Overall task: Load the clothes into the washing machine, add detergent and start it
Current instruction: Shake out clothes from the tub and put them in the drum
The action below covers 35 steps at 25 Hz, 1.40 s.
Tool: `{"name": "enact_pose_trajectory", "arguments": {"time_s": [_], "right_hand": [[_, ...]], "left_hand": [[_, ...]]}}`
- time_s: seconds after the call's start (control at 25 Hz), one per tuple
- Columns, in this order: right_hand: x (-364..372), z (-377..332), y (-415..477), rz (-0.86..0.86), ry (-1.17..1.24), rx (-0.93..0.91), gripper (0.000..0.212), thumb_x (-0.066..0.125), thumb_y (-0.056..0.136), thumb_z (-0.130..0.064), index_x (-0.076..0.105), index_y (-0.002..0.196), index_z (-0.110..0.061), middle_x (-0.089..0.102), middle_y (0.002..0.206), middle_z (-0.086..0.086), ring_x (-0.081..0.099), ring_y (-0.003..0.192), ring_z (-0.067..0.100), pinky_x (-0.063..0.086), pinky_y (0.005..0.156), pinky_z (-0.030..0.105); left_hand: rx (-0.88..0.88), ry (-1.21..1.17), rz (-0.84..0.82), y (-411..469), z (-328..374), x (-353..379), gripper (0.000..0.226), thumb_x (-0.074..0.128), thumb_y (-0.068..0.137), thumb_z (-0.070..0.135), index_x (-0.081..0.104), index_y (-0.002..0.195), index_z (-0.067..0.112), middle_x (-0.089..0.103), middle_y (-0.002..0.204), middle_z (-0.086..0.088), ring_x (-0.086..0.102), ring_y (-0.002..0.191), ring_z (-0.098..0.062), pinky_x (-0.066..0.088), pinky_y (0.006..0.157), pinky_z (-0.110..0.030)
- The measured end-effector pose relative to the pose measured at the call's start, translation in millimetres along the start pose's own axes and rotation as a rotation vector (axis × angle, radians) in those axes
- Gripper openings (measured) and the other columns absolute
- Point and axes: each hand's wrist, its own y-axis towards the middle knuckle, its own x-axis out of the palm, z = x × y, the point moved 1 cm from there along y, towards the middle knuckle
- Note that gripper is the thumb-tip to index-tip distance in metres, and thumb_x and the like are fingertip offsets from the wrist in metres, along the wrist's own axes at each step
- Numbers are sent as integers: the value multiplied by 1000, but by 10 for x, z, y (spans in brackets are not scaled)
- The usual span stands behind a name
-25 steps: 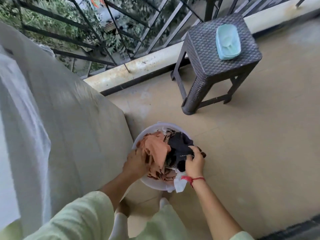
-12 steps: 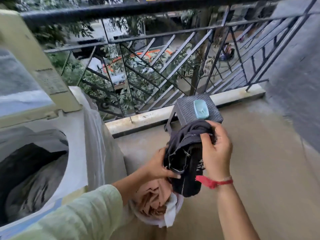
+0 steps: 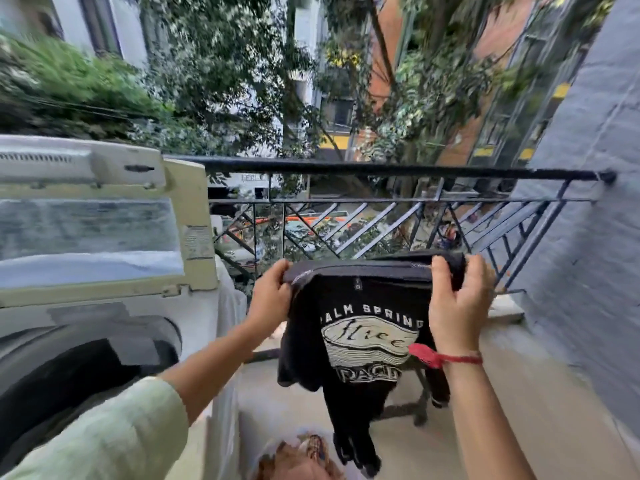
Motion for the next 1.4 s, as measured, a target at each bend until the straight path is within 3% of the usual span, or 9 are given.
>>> {"name": "enact_pose_trajectory", "arguments": {"time_s": [0.12, 0.28, 0.4, 0.56, 0.72, 0.96, 1.12, 1.24, 1.4], "right_hand": [[263, -158, -58, -139, 78, 12, 41, 47, 85, -50, 46, 88, -9, 51, 71, -6, 48, 64, 12, 30, 54, 21], [519, -528, -11, -241, 100, -141, 52, 48, 74, -66, 45, 88, -16, 47, 68, -13, 48, 63, -4, 35, 57, 4], [755, -833, -57, -363, 66, -285, 67, 48, 66, -80, 47, 90, -17, 47, 67, -15, 48, 63, 0, 35, 54, 15], [1355, -1374, -424, -713, -169, -451, 75, 67, 55, -72, 47, 109, -24, 65, 82, -4, 63, 73, 23, 47, 61, 33], [2279, -1669, -991, -1059, -501, -385, 21, 64, 78, -28, 61, 98, -22, 68, 100, 8, 63, 98, 30, 47, 72, 33], [3129, -2241, -1349, -862, 91, -108, 18, 53, 82, 0, 65, 89, -10, 68, 87, 17, 62, 87, 31, 44, 66, 36], [3310, -2672, -1352, -719, 443, -117, 30, 50, 80, 9, 63, 91, -16, 63, 79, -6, 54, 74, -5, 43, 70, 13], [3490, -2456, -1516, -826, 302, -107, 36, 47, 74, 0, 64, 102, -17, 67, 92, -5, 59, 90, 3, 44, 81, 16], [3721, -1922, -1719, -1408, -283, 10, 34, 50, 78, -3, 64, 107, -11, 67, 107, 13, 61, 101, 27, 48, 87, 37]], "left_hand": [[216, 204, 164, 225, 203, -634, 37, 44, 79, 1, 57, 114, -1, 65, 108, -20, 60, 99, -33, 45, 79, -33], [805, 739, -43, 301, 506, -1717, 47, 51, 71, 48, 49, 101, 12, 60, 86, -9, 59, 66, -28, 48, 55, -34], [955, 1252, -102, 384, 498, -2560, 56, 35, 82, 71, 50, 101, 21, 63, 81, -3, 61, 49, -25, 44, 35, -27], [748, 1297, 111, 346, 476, -3688, 33, 75, 67, 16, 58, 95, 22, 61, 77, -5, 62, 49, -27, 43, 34, -27], [415, 1272, 265, 163, 314, -4501, 36, 74, 65, 7, 61, 95, 22, 59, 96, -6, 65, 65, -36, 52, 48, -40], [193, 1189, 552, -53, 60, -5449, 37, 66, 73, 5, 62, 107, 18, 52, 106, -8, 61, 77, -42, 48, 61, -47], [220, 1068, 600, 65, -121, -5824, 37, 62, 72, 3, 63, 105, 20, 52, 107, -4, 59, 86, -35, 49, 68, -44], [278, 869, 274, 218, -525, -5787, 31, 57, 74, 1, 66, 102, 13, 62, 99, -5, 60, 93, -28, 45, 77, -33], [-135, 972, -632, 418, -1317, -5475, 17, 65, 85, 10, 67, 101, 6, 67, 88, -9, 56, 83, -12, 41, 67, -18]]}}
